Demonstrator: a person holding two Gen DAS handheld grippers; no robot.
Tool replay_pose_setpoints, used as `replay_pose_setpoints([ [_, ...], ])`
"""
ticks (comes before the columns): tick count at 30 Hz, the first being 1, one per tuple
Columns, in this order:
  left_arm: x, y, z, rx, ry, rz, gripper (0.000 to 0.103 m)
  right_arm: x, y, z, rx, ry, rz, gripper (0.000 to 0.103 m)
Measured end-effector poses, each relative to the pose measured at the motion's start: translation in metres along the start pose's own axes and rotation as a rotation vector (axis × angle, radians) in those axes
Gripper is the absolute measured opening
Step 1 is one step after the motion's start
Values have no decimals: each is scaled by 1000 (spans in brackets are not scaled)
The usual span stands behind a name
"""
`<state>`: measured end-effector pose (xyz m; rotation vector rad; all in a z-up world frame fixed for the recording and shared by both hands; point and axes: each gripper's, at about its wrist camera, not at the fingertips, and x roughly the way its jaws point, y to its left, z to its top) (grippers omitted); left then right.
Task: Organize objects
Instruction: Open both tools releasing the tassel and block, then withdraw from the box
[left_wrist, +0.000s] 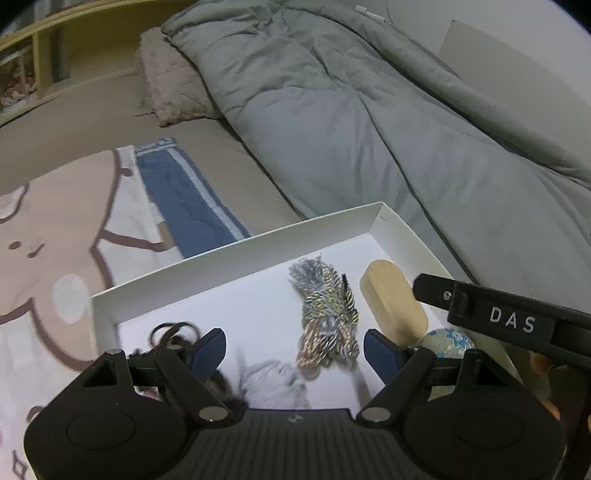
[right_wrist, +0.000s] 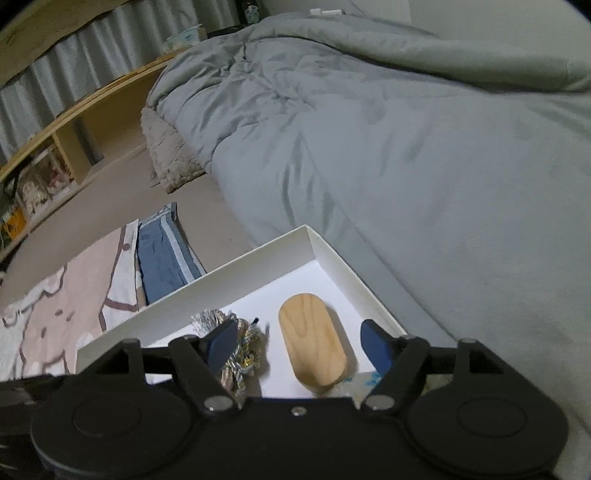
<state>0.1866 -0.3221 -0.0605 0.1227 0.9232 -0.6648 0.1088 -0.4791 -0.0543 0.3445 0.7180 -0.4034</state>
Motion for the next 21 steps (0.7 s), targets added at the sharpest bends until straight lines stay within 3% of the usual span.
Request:
replay_pose_setpoints([
  [12,-64,2,-20,10,-79,70,103,-48,11,-16,-70,-6,8,82],
  [21,-119,5,-40,5,-130,120,103,-103,13,-28,-144,-47,54,98],
])
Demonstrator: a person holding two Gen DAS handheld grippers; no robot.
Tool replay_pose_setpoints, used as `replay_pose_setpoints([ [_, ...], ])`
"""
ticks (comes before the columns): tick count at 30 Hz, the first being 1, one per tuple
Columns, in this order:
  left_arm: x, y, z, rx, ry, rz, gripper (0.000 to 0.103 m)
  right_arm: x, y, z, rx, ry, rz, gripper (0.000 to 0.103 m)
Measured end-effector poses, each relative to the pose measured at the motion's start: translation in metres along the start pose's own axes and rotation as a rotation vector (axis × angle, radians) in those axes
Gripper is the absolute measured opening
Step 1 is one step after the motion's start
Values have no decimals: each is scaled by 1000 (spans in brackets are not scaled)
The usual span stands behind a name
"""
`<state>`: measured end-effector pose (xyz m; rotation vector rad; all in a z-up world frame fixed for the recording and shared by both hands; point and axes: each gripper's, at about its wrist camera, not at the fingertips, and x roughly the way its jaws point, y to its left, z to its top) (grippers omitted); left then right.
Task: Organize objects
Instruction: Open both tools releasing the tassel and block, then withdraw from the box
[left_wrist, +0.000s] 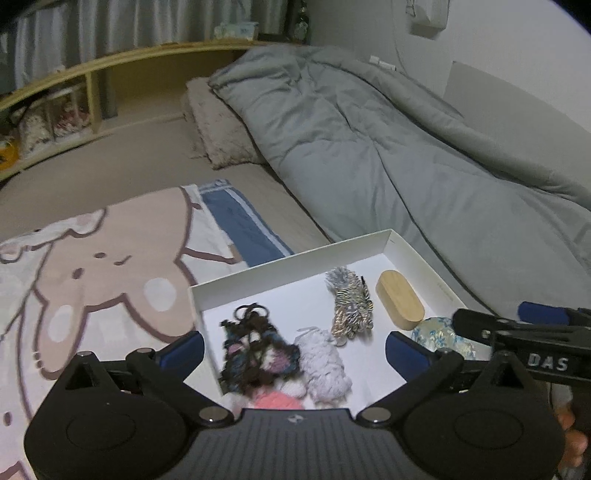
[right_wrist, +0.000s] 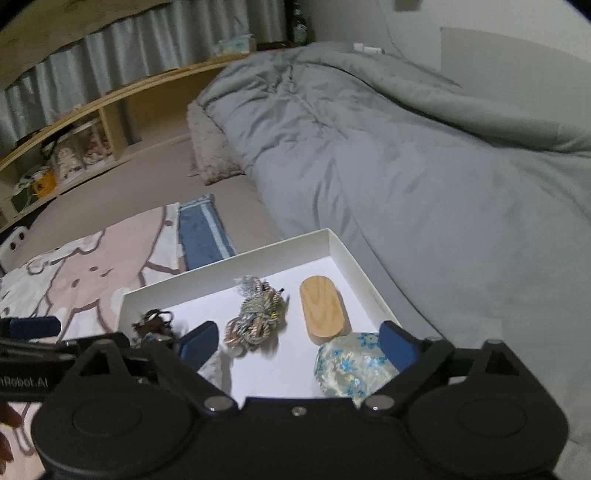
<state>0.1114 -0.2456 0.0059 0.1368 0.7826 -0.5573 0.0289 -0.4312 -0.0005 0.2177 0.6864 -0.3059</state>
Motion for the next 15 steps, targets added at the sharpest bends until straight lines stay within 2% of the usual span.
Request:
replay_pose_setpoints([
  [3,-19,3,-7,4,-17,29,103,-18,0,-4,-21,-13,11,101],
  [7,-46,9,-20,-16,-34,30,103,-41,-2,-13,-45,-31,18,103],
  [12,-74,11,-40,-4,-57,41,103,-64,-1,-28,-81,-53,-32,103],
  [15,-88,13,-52,-7,-69,37,103,-76,0,-38,-82,-56,-26,103],
])
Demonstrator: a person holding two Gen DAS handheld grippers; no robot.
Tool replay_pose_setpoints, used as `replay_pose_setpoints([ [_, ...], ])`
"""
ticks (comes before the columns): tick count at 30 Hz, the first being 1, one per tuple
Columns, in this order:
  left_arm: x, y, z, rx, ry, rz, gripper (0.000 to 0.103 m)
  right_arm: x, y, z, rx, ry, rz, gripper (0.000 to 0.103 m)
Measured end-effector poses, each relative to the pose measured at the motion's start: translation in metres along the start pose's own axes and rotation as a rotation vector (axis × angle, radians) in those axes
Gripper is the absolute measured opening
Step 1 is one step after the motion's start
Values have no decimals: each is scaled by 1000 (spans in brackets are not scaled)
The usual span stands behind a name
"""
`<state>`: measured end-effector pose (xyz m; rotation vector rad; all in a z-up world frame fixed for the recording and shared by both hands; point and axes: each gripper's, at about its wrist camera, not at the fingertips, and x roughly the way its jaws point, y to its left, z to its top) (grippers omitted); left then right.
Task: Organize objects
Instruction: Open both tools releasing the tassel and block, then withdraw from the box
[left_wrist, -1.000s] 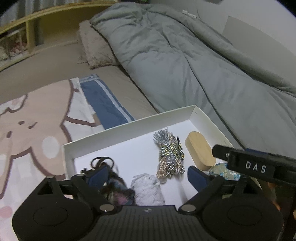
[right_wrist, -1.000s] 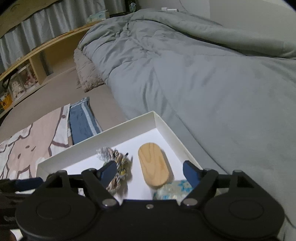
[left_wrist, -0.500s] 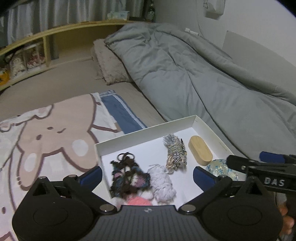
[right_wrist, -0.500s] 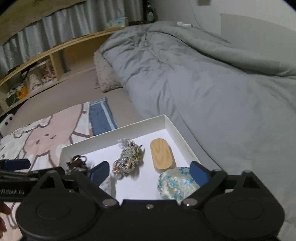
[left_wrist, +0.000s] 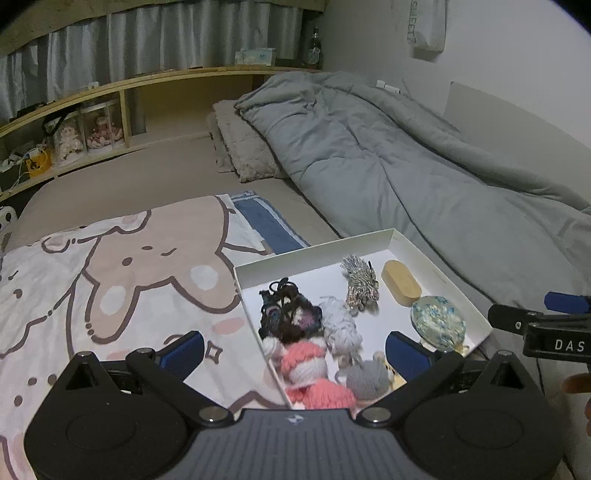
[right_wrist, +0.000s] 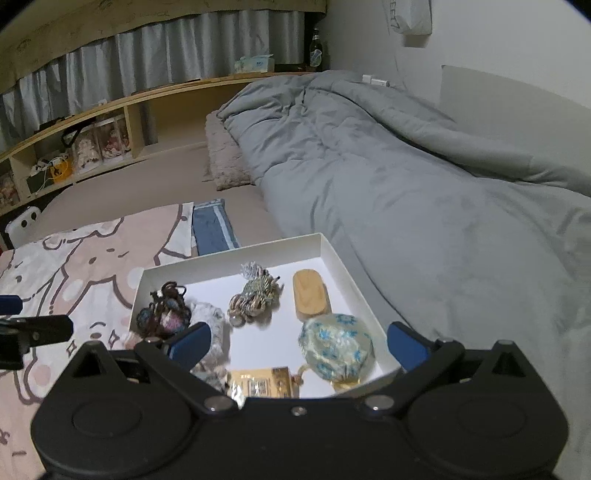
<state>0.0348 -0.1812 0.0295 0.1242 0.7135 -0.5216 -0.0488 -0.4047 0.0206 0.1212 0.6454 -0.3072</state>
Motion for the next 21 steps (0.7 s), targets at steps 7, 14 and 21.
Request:
replay_pose_setpoints([
  [7,-26,9,-26,-10,-5,34,103,-25,7,-23,0,-6,15,103],
  [14,-39,22,-47,-17,14,60,103,-41,14,-43,-5,-8,18,103],
  [21,-43,32,-58,-31,10,71,103,-52,26,-57,-24,-33,31,103],
])
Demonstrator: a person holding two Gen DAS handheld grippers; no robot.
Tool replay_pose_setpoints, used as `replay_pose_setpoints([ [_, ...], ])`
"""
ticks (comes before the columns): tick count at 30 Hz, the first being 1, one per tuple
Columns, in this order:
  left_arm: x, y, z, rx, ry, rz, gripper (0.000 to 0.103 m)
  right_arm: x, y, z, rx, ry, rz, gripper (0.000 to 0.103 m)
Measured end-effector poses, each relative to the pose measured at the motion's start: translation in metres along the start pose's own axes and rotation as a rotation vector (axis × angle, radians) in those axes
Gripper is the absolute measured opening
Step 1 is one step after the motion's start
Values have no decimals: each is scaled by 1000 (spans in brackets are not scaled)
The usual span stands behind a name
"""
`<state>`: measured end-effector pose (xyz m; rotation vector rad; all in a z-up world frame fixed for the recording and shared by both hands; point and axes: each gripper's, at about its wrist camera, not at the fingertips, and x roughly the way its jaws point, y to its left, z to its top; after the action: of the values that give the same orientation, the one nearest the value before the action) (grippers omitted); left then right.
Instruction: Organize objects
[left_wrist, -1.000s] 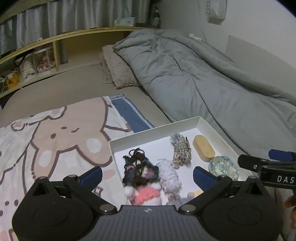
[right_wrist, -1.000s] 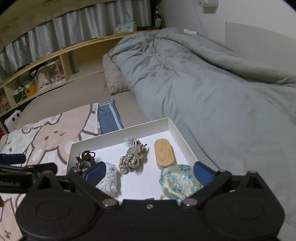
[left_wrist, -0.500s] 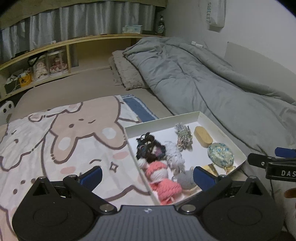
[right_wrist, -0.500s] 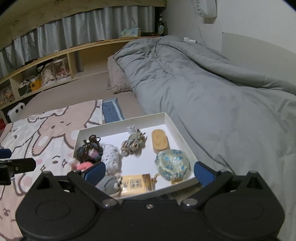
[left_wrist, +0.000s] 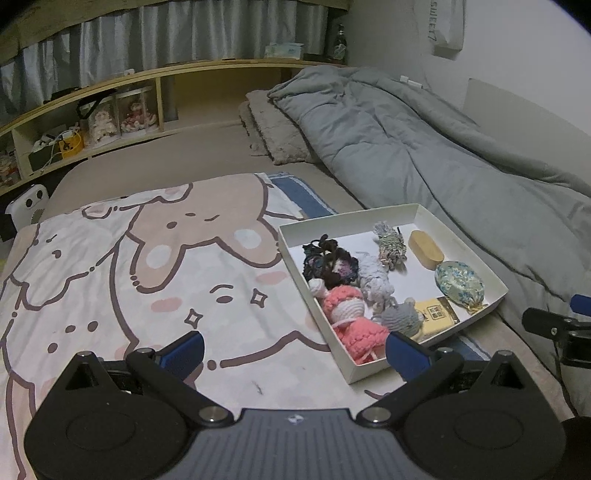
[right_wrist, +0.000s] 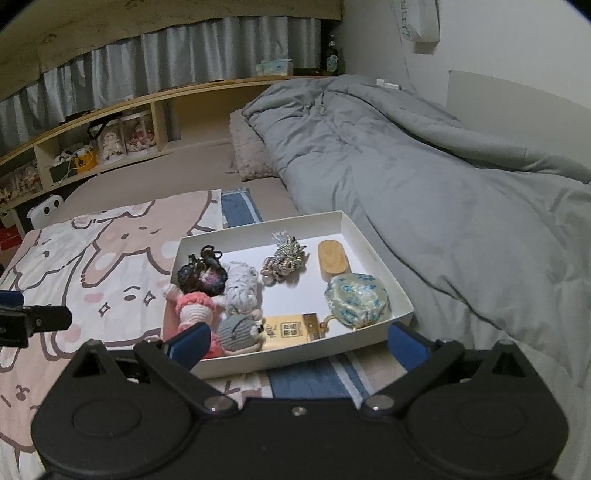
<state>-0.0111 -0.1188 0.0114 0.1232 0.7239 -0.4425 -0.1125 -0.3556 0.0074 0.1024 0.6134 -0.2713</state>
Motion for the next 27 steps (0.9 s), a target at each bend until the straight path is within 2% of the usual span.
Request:
replay_pose_setpoints([
  [11,7,3,-10,-1,3,31,103,3,11,-5,-33,10,-24,103],
  [16,6,5,-10,-7,2,21,103,2,17,-6,-61,6,-28,103],
  [27,4,2,-12,0,-5,12,103,0,14,-5,-40,4,-25,103],
])
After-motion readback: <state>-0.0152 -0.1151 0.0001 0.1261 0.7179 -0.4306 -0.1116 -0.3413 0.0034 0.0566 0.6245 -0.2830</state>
